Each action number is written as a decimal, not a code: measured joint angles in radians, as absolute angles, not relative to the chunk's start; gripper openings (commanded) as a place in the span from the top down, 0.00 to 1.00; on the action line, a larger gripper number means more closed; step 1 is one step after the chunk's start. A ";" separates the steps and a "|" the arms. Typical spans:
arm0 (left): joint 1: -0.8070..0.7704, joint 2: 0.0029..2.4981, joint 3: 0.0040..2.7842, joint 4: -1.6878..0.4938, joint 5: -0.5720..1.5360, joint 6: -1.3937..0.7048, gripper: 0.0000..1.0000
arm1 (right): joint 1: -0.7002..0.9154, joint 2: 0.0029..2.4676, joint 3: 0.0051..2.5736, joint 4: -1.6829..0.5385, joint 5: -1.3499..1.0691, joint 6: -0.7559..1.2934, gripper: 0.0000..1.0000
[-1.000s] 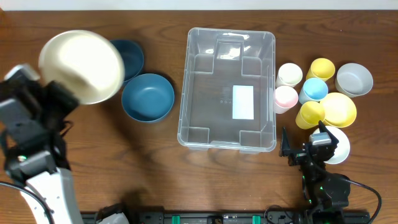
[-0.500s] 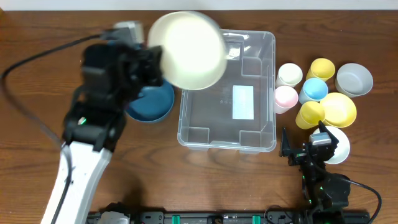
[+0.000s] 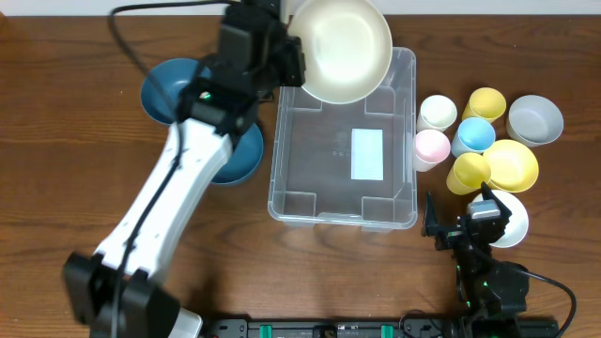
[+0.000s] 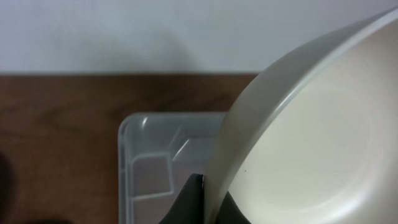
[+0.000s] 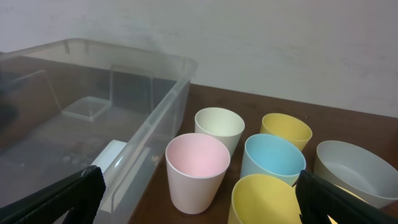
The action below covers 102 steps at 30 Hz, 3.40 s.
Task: Pack container
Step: 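Lift the cream bowl with left gripper and lower into container, then release cream bowl, move left gripper to the near teal bowl rim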
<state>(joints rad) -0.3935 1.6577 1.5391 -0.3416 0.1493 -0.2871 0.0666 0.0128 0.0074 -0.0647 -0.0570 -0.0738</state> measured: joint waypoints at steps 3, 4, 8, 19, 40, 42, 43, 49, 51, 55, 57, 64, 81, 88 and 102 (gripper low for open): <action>-0.411 1.732 1.539 -0.345 0.125 -0.287 0.94 | 0.067 0.013 0.007 -0.065 -0.057 -0.074 0.01; -0.417 1.753 1.539 -0.345 0.120 -0.287 0.94 | 0.067 0.013 0.007 -0.065 -0.057 -0.074 0.01; -0.447 1.829 1.539 -0.345 0.077 -0.286 0.94 | 0.067 0.013 0.007 -0.065 -0.057 -0.074 0.01; -0.513 1.982 1.539 -0.301 -0.036 -0.264 0.94 | 0.067 0.013 0.007 -0.064 -0.057 -0.074 0.01; -0.520 1.930 1.560 -0.339 -0.055 -0.250 0.52 | 0.067 0.013 0.007 -0.064 -0.057 -0.074 0.01; -0.519 1.856 1.562 -0.384 -0.076 -0.247 0.52 | 0.067 0.013 0.007 -0.064 -0.057 -0.074 0.01; -0.517 1.824 1.564 -0.408 -0.091 -0.244 0.51 | 0.067 0.013 0.007 -0.064 -0.057 -0.074 0.01; -0.426 1.624 1.587 -0.606 -0.193 -0.228 0.32 | 0.067 0.013 0.007 -0.064 -0.057 -0.074 0.01; -0.348 1.584 1.596 -0.686 -0.210 -0.235 0.27 | 0.067 0.013 0.007 -0.065 -0.057 -0.074 0.01; -0.154 1.571 1.599 -0.842 -0.161 -0.254 0.24 | 0.067 0.013 0.007 -0.064 -0.057 -0.074 0.01; -0.064 1.582 1.581 -0.879 -0.101 -0.258 0.24 | 0.067 0.013 0.007 -0.065 -0.057 -0.074 0.01; 0.130 1.643 1.385 -0.845 0.119 -0.260 0.24 | 0.067 0.013 0.007 -0.064 -0.057 -0.074 0.01; 0.149 1.738 1.065 -0.585 0.309 -0.262 0.39 | 0.067 0.013 0.007 -0.065 -0.057 -0.074 0.01; 0.149 1.738 1.061 -0.584 0.312 -0.262 0.46 | 0.067 0.013 0.007 -0.065 -0.057 -0.074 0.01; 0.149 1.738 1.044 -0.587 0.315 -0.258 0.94 | 0.067 0.013 0.007 -0.065 -0.057 -0.074 0.01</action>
